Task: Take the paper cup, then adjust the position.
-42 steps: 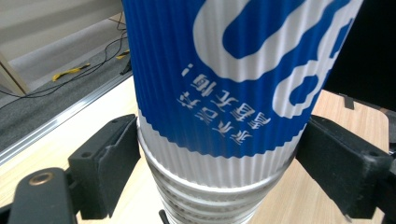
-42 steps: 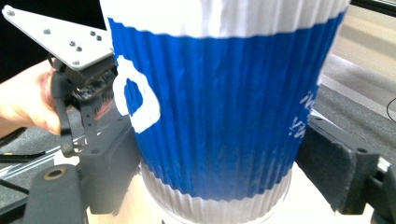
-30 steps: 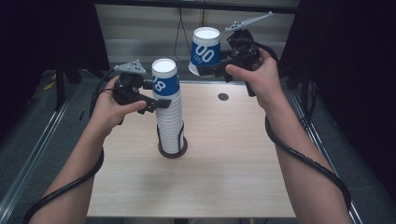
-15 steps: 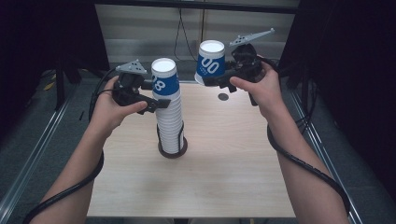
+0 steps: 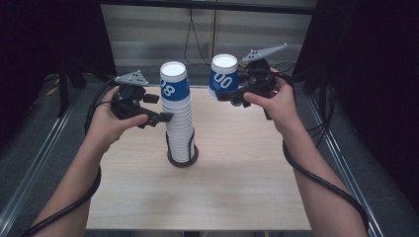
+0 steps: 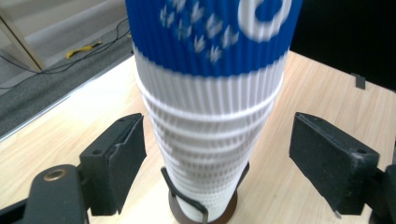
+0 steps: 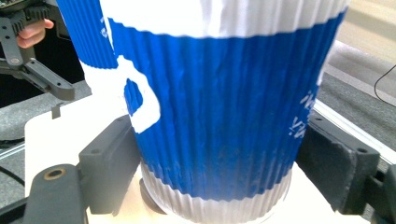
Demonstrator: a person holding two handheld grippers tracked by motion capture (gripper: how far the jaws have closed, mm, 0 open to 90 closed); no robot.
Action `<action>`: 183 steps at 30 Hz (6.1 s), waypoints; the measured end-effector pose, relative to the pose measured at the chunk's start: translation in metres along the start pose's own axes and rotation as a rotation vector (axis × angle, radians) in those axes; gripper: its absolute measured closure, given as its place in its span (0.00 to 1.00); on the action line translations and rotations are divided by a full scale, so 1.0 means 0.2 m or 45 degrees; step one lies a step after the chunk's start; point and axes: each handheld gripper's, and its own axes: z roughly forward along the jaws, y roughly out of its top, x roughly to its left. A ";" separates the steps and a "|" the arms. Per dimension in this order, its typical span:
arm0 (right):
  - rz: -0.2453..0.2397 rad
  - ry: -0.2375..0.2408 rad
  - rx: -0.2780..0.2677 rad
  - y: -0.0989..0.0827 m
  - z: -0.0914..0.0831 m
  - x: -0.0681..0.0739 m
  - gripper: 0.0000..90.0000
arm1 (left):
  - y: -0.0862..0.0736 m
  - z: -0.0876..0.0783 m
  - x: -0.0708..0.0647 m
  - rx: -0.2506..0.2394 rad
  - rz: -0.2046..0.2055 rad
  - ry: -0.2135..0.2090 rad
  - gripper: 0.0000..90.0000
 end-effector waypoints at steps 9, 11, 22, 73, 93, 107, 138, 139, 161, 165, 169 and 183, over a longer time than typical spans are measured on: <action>-0.014 0.011 0.013 -0.12 0.01 0.00 0.19 | -0.13 0.02 0.00 0.065 -0.009 -0.001 0.21; -0.022 0.009 0.017 -0.15 0.00 0.01 0.19 | -0.18 0.03 0.00 0.084 -0.013 -0.007 0.21; -0.040 0.017 0.034 -0.24 0.01 0.01 0.19 | -0.26 0.09 -0.02 0.139 -0.022 -0.022 0.21; -0.064 0.098 0.132 -0.78 0.03 0.11 0.19 | -0.53 0.31 -0.19 0.268 0.010 -0.141 0.21; -0.044 0.120 0.153 -0.97 0.05 0.12 0.19 | -0.54 0.44 -0.32 0.281 0.062 -0.255 0.21; -0.044 0.153 0.165 -1.03 0.08 0.14 0.19 | -0.48 0.49 -0.40 0.255 0.102 -0.287 0.21; -0.109 0.209 0.303 -1.07 0.11 0.22 0.19 | -0.44 0.65 -0.47 0.236 0.141 -0.359 0.21; -0.126 0.196 0.329 -1.05 0.11 0.23 0.19 | -0.43 0.66 -0.48 0.228 0.142 -0.364 0.21; -0.288 0.205 0.605 -0.94 0.15 0.26 0.20 | -0.43 0.66 -0.48 0.221 0.145 -0.373 0.21; -0.323 0.200 0.651 -0.93 0.16 0.27 0.20 | -0.42 0.66 -0.48 0.231 0.156 -0.378 0.21; -0.349 0.204 0.688 -0.92 0.17 0.28 0.20 | -0.42 0.66 -0.49 0.218 0.157 -0.376 0.21; -0.429 0.209 0.830 -0.88 0.23 0.33 0.20 | -0.42 0.68 -0.51 0.213 0.157 -0.383 0.20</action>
